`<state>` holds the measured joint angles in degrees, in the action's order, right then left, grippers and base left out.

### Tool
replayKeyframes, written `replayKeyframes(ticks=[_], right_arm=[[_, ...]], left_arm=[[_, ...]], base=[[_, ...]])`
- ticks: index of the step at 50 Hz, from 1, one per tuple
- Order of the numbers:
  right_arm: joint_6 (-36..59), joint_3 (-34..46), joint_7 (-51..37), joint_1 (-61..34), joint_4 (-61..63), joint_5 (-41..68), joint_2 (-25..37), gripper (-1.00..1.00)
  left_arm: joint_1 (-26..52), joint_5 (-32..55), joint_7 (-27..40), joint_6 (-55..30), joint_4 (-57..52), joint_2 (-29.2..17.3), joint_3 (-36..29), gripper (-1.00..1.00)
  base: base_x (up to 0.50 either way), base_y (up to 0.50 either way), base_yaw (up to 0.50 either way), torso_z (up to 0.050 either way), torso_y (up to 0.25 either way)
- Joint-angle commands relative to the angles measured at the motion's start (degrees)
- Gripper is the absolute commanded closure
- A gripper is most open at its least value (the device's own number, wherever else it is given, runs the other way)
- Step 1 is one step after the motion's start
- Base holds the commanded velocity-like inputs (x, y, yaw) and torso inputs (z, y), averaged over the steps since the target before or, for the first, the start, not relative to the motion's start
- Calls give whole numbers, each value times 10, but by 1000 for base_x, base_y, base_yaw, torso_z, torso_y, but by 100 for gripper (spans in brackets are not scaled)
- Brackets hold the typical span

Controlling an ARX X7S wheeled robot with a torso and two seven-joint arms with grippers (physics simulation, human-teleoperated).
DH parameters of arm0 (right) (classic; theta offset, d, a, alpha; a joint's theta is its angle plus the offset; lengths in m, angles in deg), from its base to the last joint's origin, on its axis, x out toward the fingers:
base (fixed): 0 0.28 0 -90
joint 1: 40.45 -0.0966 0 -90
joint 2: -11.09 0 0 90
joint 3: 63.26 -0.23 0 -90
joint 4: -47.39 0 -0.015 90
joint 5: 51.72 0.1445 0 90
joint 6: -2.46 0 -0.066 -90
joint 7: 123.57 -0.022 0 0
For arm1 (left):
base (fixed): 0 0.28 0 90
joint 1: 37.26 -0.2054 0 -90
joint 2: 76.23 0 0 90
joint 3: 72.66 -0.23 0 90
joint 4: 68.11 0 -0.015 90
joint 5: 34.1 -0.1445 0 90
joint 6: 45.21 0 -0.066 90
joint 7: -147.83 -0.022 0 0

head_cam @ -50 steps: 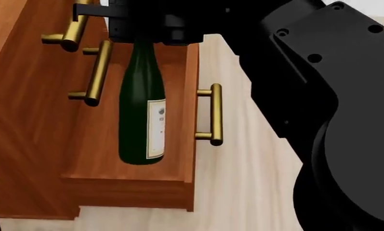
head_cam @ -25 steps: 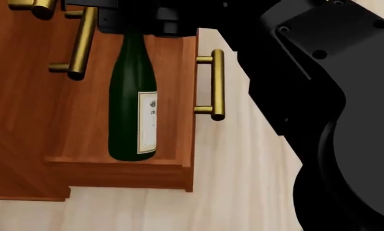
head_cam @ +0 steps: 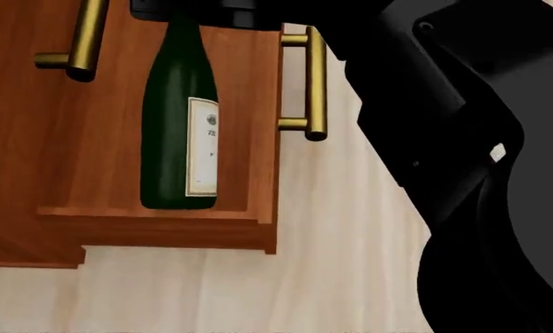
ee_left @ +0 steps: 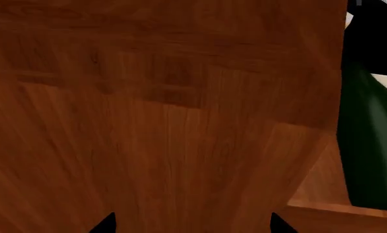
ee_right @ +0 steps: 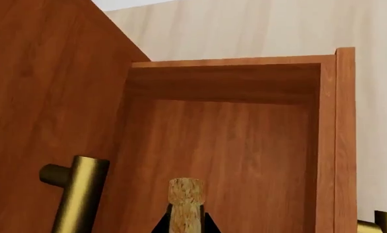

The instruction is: Put the wine bottle in the bottom drawer of the cabinet.

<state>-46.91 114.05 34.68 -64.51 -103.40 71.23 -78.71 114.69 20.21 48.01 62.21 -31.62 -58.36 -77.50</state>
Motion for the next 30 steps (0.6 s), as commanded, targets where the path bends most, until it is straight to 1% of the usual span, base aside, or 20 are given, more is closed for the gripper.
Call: replayKeyframes(ticks=[1, 8, 30], right_arm=[[15, 59, -12, 25, 24, 35, -2, 100], [15, 58, -18, 27, 24, 33, -2, 100], [15, 58, -31, 47, 21, 19, -2, 100]], left_arm=[[-5, -3, -1, 3, 1, -3, 1, -100], [-8, -6, -2, 7, 2, -5, 3, -100], [-21, -16, -8, 22, 6, -9, 4, -100]], base=[[0, 0, 0, 0, -68], [0, 0, 0, 0, -67], [0, 0, 0, 0, 0]])
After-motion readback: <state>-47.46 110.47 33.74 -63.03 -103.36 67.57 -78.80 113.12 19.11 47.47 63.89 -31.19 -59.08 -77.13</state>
